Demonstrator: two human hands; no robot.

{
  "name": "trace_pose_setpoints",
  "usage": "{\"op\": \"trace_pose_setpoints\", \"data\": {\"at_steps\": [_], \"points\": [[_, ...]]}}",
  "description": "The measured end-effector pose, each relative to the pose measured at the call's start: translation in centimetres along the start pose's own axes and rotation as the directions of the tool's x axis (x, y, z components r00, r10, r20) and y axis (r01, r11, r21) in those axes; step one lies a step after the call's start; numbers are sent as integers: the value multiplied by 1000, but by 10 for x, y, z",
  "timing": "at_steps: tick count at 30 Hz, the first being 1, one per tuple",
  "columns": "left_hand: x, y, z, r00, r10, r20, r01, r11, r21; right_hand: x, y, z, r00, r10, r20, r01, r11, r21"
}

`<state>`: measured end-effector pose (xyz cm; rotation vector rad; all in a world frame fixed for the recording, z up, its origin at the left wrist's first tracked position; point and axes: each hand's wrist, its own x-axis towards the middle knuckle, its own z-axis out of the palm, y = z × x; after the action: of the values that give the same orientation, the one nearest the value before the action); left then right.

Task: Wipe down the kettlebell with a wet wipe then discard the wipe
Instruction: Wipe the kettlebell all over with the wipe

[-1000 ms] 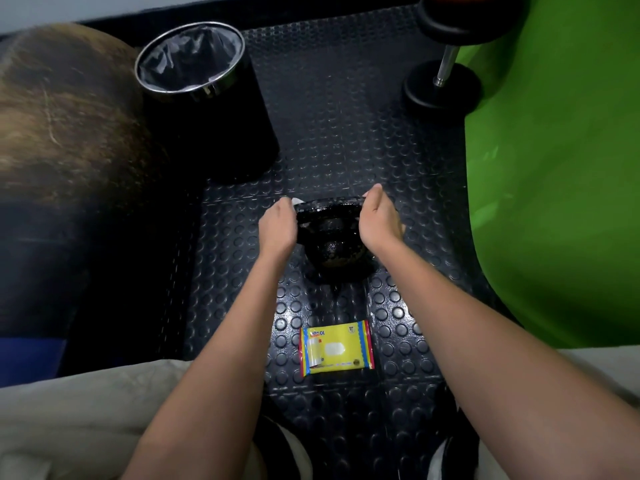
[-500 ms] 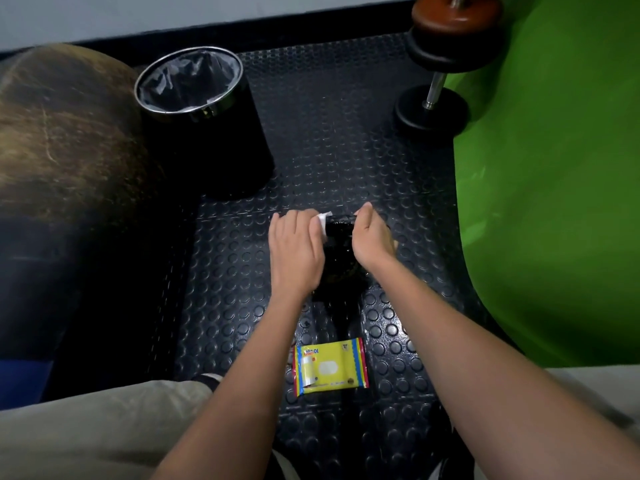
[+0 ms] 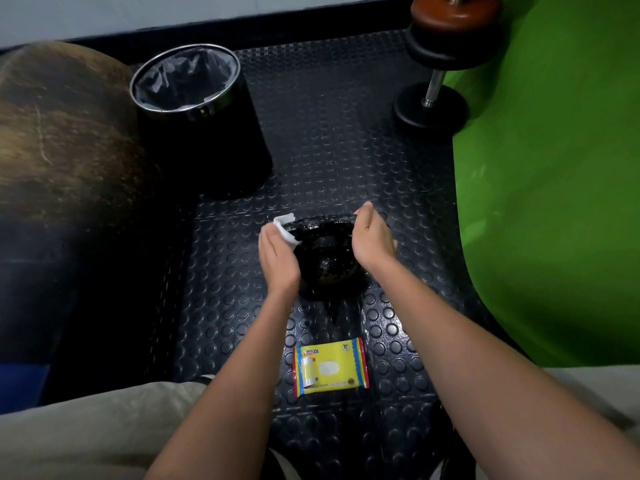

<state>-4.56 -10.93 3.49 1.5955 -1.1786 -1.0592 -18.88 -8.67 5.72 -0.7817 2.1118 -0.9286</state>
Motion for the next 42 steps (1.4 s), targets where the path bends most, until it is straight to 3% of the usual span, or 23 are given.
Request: {"op": "trace_pose_setpoints", "data": {"at_steps": [2, 5, 8, 11, 14, 17, 19, 23, 28, 34, 42], "points": [[6, 0, -2, 984, -174, 31, 176, 981, -79, 1, 0, 1, 1000, 5, 0, -5, 1000, 10], [15, -6, -8, 899, -418, 130, 437, 873, -217, 1, 0, 1, 1000, 5, 5, -5, 1000, 16], [19, -7, -9, 868, -460, 184, 494, 835, -242, 0, 0, 0, 1000, -4, 7, 4, 1000, 17], [20, -7, -5, 874, -462, 150, 484, 854, -191, 1, 0, 0, 1000, -4, 17, 4, 1000, 27], [17, -3, -3, 916, -397, 59, 401, 911, -100, 3, 2, -2, 999, -10, 46, 8, 999, 47], [11, 8, 0, 985, -173, -24, 174, 979, 103, 8, 6, -5, 993, 0, 117, -14, 993, 117], [8, 14, 1, 1000, -2, -23, 8, 971, 241, 9, 4, -10, 985, 28, 173, -67, 972, 225], [6, 18, 3, 977, 214, 17, -203, 891, 406, 10, 7, -22, 968, 58, 243, -151, 912, 382], [1, 21, 14, 924, 373, 88, -360, 766, 532, 12, 39, -25, 952, 159, 262, -284, 776, 563], [-11, 28, 27, 872, 467, 143, -422, 573, 702, 7, 43, -21, 936, 185, 298, -314, 822, 476], [-31, 34, 49, 784, 559, 271, -550, 423, 720, -2, 38, -25, 914, 213, 345, -353, 836, 419]]}}
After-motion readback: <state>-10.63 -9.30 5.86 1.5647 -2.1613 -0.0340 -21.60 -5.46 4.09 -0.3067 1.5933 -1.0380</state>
